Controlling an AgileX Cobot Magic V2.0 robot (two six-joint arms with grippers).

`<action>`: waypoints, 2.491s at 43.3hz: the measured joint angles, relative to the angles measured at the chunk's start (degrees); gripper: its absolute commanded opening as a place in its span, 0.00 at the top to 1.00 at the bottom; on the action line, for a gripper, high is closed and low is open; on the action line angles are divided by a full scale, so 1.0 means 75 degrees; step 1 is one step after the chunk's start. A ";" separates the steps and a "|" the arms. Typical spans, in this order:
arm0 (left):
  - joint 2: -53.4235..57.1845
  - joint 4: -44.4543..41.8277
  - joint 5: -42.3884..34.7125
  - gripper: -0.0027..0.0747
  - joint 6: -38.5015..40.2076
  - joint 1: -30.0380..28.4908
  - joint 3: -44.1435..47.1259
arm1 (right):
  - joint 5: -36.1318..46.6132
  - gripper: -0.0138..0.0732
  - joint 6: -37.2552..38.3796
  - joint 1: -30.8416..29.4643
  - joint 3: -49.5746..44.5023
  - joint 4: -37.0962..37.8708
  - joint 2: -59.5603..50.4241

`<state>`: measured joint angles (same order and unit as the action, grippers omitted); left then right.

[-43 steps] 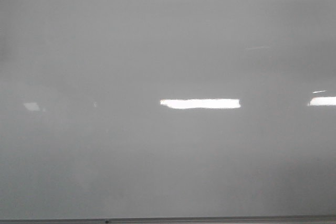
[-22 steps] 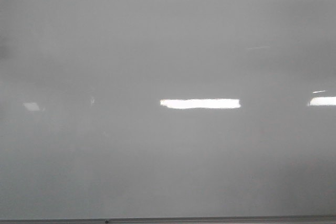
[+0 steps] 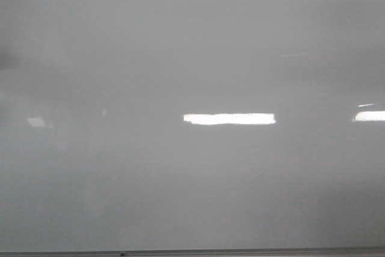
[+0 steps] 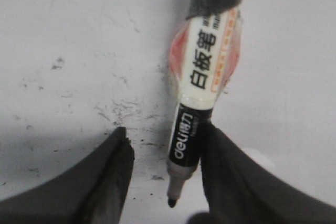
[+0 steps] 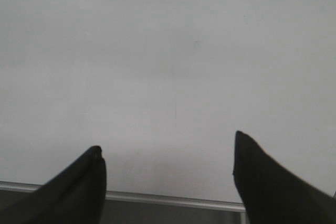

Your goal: Write number 8 on whiteboard

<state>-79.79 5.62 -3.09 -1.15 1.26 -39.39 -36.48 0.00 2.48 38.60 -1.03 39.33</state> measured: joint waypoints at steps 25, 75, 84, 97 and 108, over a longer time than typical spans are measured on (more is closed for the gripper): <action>0.1226 -0.0145 0.1537 0.99 0.0000 0.0031 0.0000 | -0.0751 0.23 0.0000 0.0000 0.0555 -0.0160 0.0000; 0.0915 0.1642 0.7123 0.99 -0.5931 0.5309 -0.2049 | -0.2895 0.23 -0.6159 0.1682 0.1495 -0.3122 0.2223; 0.0570 0.1642 0.6801 0.99 -0.6367 0.6070 -0.2049 | -0.2768 0.23 -0.7259 0.3125 0.1495 -0.3852 0.2636; 0.0557 0.1732 0.6643 0.99 -0.6528 0.6322 -0.2298 | -0.1712 0.37 -0.7541 0.4445 0.1495 -0.4150 0.2910; 0.0557 0.1732 0.6643 0.99 -0.6543 0.6322 -0.2305 | -0.1114 0.40 -0.7579 0.4564 0.1495 -0.4367 0.2991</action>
<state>-75.62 18.61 46.73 -50.23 48.68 -56.67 -44.84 -56.84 36.71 49.81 -33.78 61.77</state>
